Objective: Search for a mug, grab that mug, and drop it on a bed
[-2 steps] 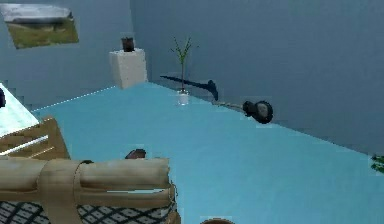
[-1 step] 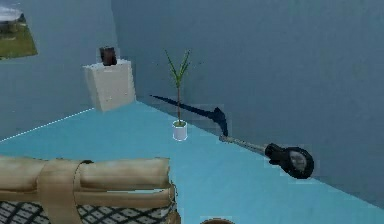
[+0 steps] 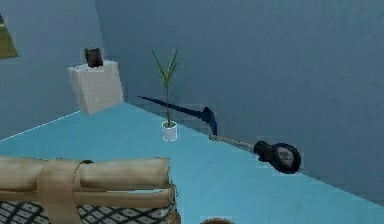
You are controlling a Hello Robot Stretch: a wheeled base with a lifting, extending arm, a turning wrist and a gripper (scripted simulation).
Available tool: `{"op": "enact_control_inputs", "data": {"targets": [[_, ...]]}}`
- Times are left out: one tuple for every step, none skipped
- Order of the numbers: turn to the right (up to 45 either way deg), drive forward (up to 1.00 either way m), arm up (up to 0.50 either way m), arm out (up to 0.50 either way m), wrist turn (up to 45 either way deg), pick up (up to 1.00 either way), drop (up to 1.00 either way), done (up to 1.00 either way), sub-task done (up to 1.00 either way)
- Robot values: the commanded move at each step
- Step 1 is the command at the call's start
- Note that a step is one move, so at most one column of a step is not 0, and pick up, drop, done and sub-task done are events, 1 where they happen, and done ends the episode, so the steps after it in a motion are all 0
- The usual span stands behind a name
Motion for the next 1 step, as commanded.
{"op": "enact_control_inputs", "data": {"targets": [[0.0, 0.35, 0.0, 0.0, 0.0, 0.0, 0.0, 0.0, 0.0]]}}
